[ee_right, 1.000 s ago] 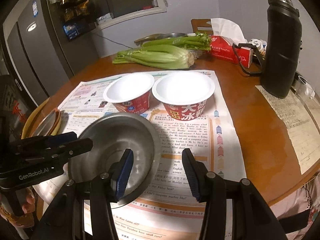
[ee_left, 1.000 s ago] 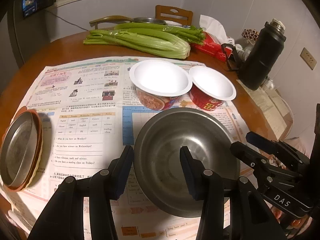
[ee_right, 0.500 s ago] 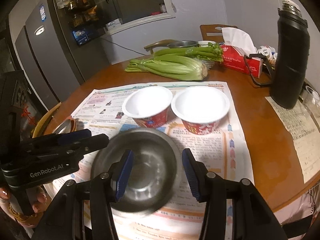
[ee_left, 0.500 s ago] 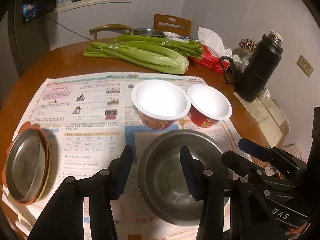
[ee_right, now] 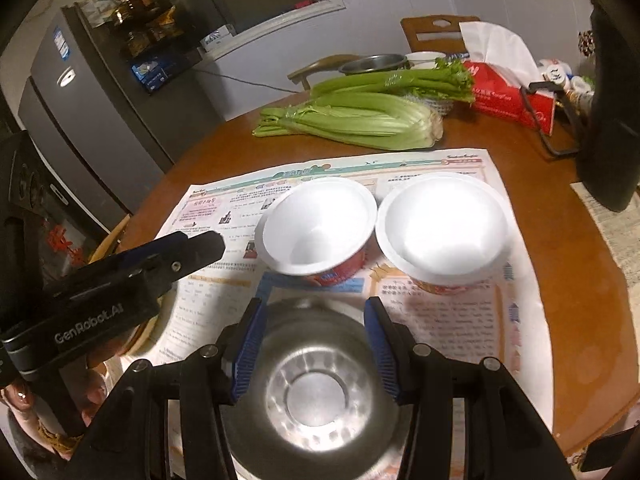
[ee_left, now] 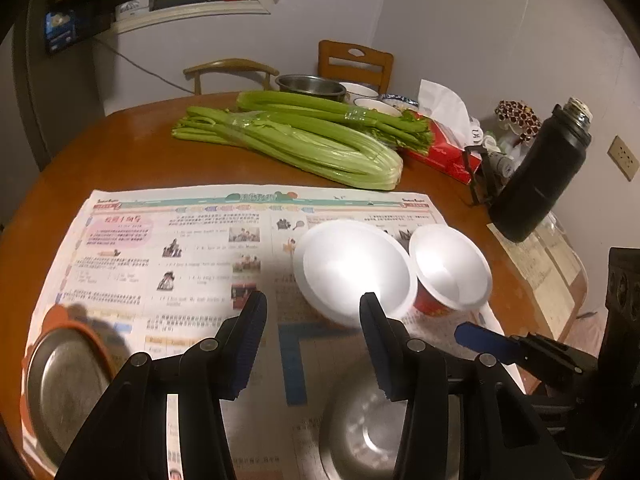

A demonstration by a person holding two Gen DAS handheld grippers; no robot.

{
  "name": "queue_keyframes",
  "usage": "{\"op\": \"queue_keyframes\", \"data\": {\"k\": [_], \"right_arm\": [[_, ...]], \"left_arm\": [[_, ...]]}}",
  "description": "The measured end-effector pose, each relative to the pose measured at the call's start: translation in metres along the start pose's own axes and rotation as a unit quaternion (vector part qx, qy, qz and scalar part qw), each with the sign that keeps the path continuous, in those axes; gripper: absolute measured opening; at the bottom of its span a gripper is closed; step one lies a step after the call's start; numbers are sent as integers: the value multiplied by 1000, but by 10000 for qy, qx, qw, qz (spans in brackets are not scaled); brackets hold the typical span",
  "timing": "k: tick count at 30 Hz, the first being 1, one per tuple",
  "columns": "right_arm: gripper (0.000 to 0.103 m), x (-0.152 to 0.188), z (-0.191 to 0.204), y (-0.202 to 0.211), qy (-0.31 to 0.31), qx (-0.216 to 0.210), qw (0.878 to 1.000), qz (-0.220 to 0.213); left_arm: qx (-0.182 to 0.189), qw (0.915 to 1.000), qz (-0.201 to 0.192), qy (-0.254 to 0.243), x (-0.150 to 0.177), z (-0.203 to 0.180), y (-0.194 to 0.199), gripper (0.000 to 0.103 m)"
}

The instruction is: Organize plates and bowls

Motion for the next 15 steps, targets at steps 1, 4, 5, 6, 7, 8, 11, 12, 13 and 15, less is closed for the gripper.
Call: {"op": "queue_keyframes", "data": {"k": [1, 4, 5, 6, 7, 8, 11, 12, 13, 15], "right_arm": [[50, -2, 1, -2, -18, -7, 10000, 10], [50, -9, 3, -13, -137, -63, 9998, 144], [50, -11, 3, -16, -179, -105, 9996, 182], [50, -12, 4, -19, -196, -122, 9995, 212], [50, -13, 6, -22, -202, -139, 9994, 243], [50, -14, 6, -25, -207, -148, 9993, 281], [50, -17, 7, -35, -297, -159, 9987, 390], [50, -19, 8, -38, -307, -148, 9987, 375], [50, -21, 8, -40, -317, -137, 9987, 377], [50, -24, 7, -46, -399, -155, 9982, 415]], "left_arm": [[4, 10000, 31, 59, -3, 4, -5, 50], [126, 9997, 119, 179, -8, 10, -17, 50], [142, 9996, 149, 213, -10, 13, -21, 50], [145, 9995, 174, 222, -12, 15, -25, 50], [139, 9994, 202, 251, -14, 18, -29, 50], [125, 9993, 220, 281, -16, 20, -33, 50], [143, 9989, 322, 294, -22, 24, -45, 50], [162, 9988, 350, 307, -23, 26, -48, 50], [175, 9986, 390, 325, -24, 27, -53, 50], [184, 9982, 470, 333, -26, 28, -61, 50]]}}
Point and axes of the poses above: each gripper's, at about its wrist camera, not at the fingertips, and y roughly against the way its jaws point, z to its left, x to its underside, the point moved 4 cm from there along -y, roughly the way its jaws point, and after that the axes turned 15 degrees about x, right-handed, at the moved point
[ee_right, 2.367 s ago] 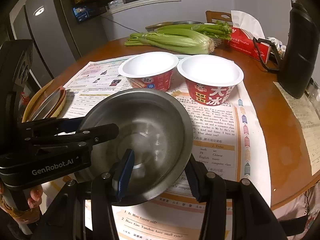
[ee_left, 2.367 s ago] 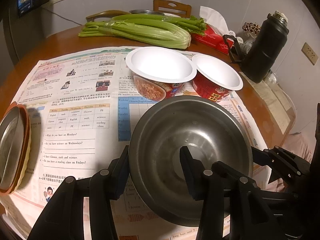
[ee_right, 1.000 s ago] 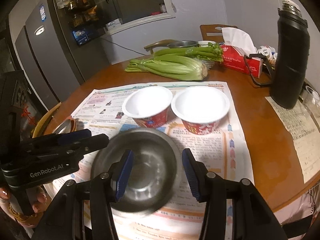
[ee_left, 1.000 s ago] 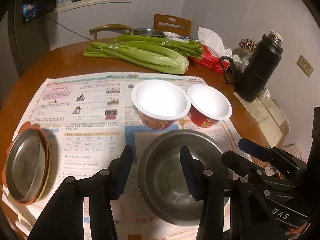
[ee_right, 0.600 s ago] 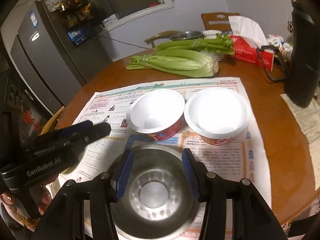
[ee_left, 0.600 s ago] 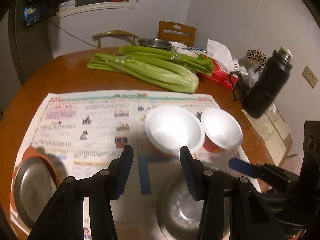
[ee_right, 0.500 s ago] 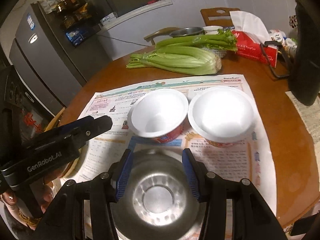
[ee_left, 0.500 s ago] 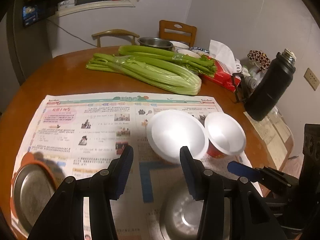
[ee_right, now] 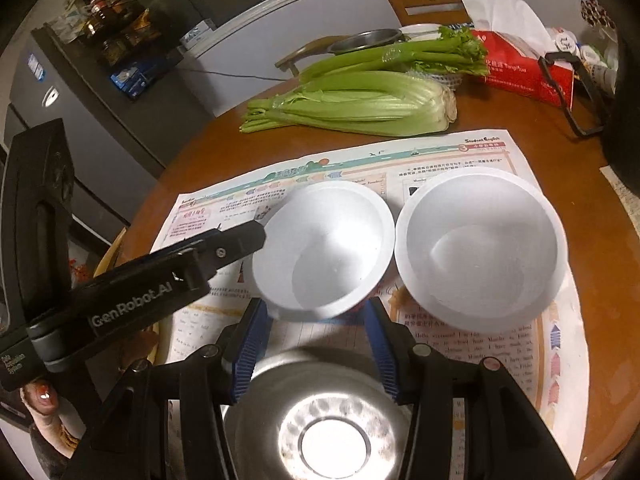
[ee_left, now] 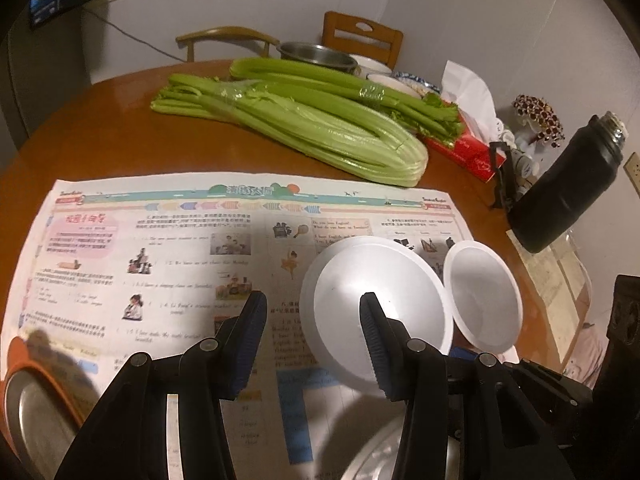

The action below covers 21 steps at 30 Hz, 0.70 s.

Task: Organize plates and bowls
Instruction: 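Grasp a white paper bowl rim with the left tool while the right tool holds the steel bowl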

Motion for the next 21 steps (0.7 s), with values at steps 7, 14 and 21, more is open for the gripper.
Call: {"op": "queue_keyframes", "data": {"k": [7, 14, 21], "right_arm": [[50, -10, -4, -8, -80, 169, 9998, -104], [42, -14, -2, -13, 102, 231, 9995, -205], [42, -14, 1, -11, 255, 319, 9986, -344]], "left_arm": [[44, 9997, 189, 117, -4, 7, -23, 49], [100, 9994, 301, 149, -2, 10, -33, 32], [122, 9995, 242, 151, -1, 9, -28, 30]]}}
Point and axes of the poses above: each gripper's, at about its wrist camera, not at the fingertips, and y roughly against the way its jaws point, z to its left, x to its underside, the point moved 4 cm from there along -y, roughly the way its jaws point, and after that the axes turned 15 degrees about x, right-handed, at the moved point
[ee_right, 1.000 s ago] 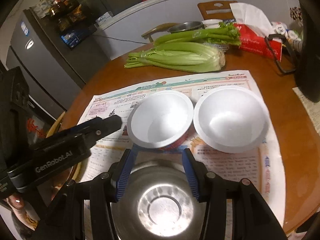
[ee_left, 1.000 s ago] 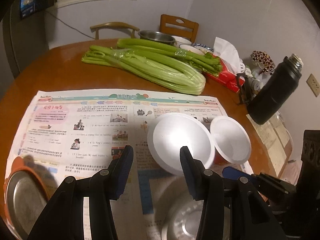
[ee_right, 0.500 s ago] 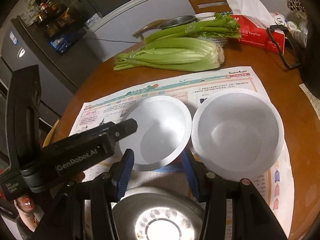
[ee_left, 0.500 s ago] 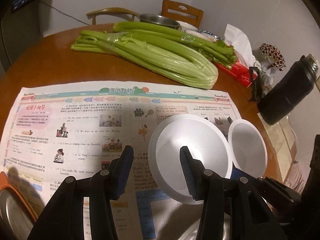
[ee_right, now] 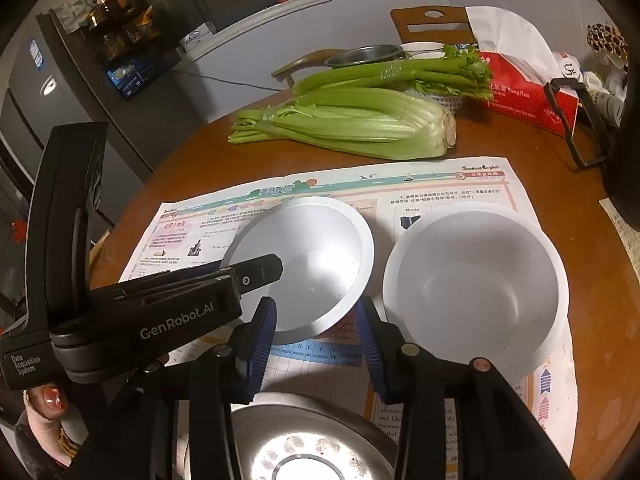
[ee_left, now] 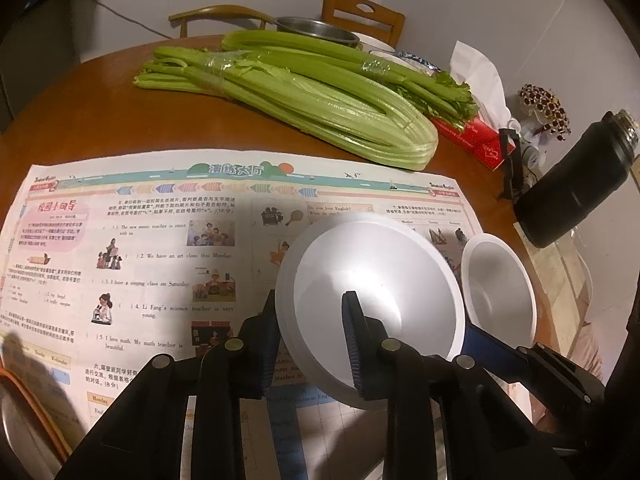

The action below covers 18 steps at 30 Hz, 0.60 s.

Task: Organize plates and bowls
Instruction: 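Grasp a white paper bowl rim with the left tool while the right tool holds the steel bowl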

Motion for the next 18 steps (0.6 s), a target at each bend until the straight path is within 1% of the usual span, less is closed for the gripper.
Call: {"op": "queue_keyframes", "data": {"k": [9, 18], "right_arm": [[42, 2, 7, 15, 162, -25, 9998, -136], [42, 8, 13, 45, 288, -126, 9990, -323]], "left_arm": [[6, 9997, -219, -69, 7, -8, 26, 30], [17, 9987, -417, -276, 21, -27, 62, 30]]}}
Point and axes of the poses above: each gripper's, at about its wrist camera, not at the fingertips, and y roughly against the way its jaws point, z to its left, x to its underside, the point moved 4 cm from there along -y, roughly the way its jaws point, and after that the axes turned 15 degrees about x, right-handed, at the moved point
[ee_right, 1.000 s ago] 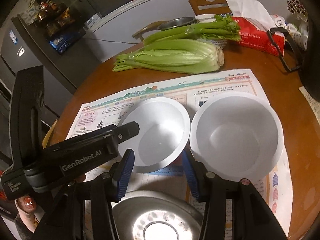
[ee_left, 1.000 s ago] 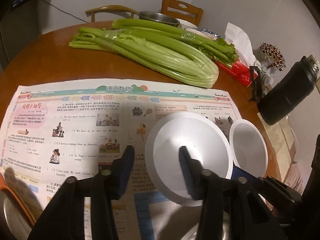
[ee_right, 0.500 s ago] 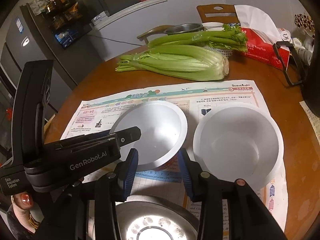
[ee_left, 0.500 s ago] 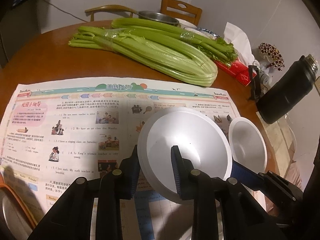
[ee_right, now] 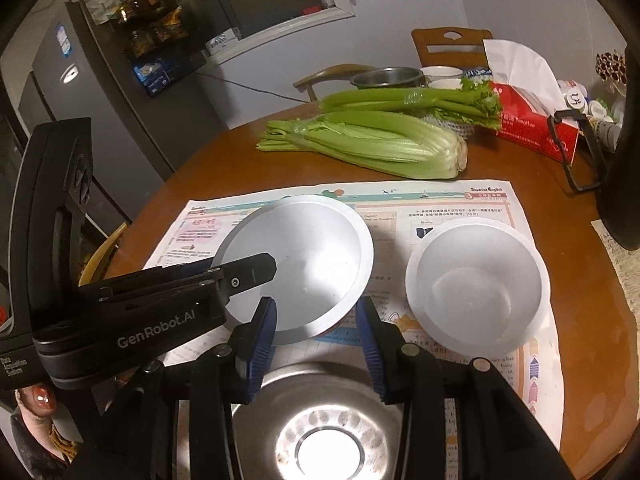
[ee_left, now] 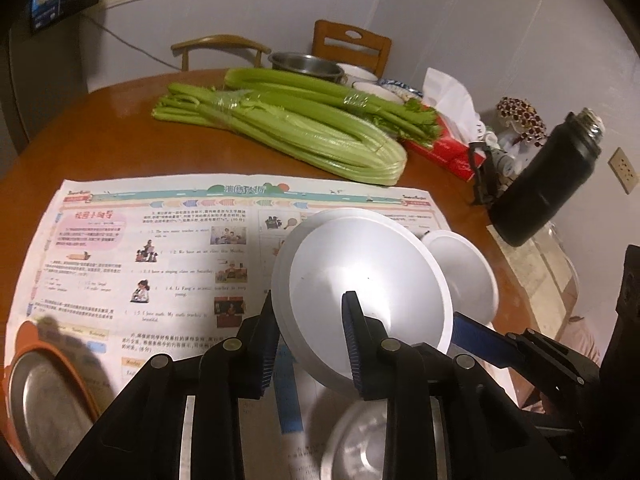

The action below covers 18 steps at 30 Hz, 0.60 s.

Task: Organize plates and bowls
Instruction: 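Grasp a white paper bowl rim with the left tool while the right tool holds the steel bowl, then lower the white paper bowl into the steel bowl and open the left tool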

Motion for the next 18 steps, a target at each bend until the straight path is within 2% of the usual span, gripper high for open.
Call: {"op": "queue_keyframes", "data": {"k": [12, 18], "right_arm": [[42, 15, 2, 47, 68, -93, 9996, -264], [42, 28, -2, 72, 87, -74, 9991, -400]], "left_arm": [[84, 9995, -213, -206, 20, -30, 39, 31], [158, 9993, -166, -305, 38, -47, 46, 31]]}}
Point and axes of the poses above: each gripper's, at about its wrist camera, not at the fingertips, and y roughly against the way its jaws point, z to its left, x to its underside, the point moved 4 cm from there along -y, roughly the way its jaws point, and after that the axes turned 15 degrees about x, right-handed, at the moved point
